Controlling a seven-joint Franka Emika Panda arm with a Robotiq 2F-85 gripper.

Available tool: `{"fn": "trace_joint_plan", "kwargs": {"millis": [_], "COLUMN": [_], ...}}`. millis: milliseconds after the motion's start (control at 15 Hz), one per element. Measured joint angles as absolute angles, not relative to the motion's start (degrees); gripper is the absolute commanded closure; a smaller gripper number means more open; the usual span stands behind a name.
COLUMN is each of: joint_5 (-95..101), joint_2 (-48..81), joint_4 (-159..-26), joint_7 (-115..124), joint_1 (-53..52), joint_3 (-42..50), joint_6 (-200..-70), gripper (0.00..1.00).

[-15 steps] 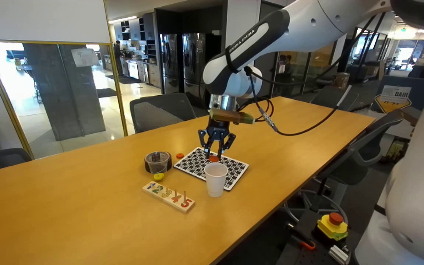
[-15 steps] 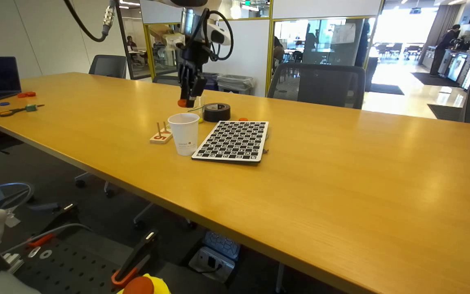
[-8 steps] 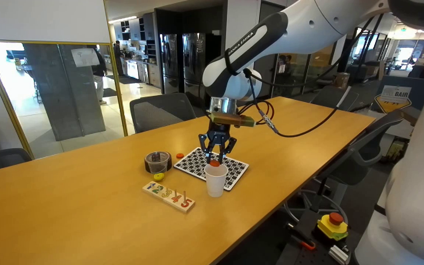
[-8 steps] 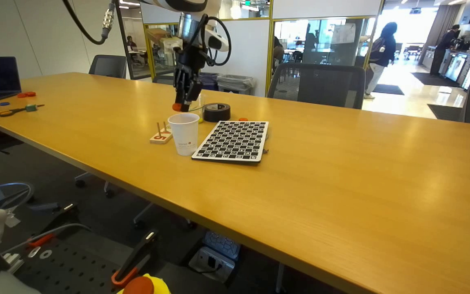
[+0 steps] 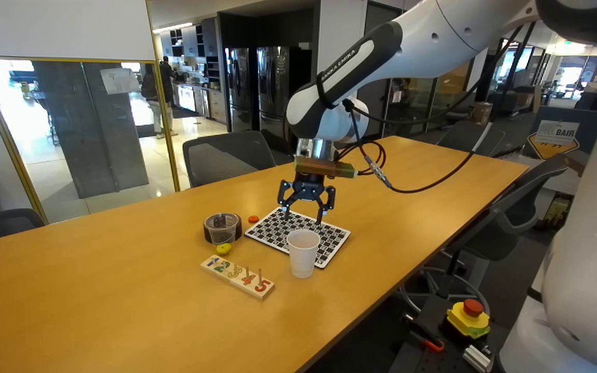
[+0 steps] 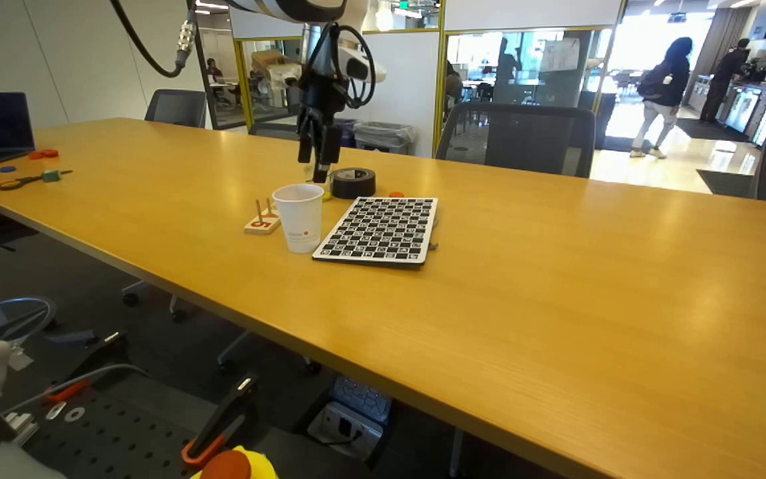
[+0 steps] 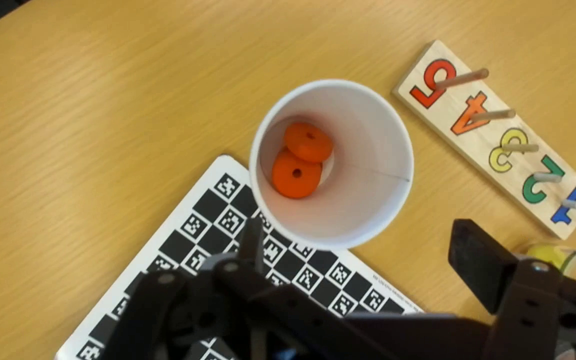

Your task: Put the yellow rings in the clear cup and the orange rings in the white cup

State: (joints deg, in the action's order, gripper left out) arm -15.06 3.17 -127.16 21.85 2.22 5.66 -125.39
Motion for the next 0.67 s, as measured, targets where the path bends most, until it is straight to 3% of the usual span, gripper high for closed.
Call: {"fn": "trace_joint_plan", "kwargs": {"millis": [667], "joint_5": [-5.37], "joint_2": [15.97], "joint_4": [-108.72], "joint_7": [21.15], "joint_1": [4.11], "joint_3": [6.59], "joint_6": [-127.52], "gripper": [0.00]}}
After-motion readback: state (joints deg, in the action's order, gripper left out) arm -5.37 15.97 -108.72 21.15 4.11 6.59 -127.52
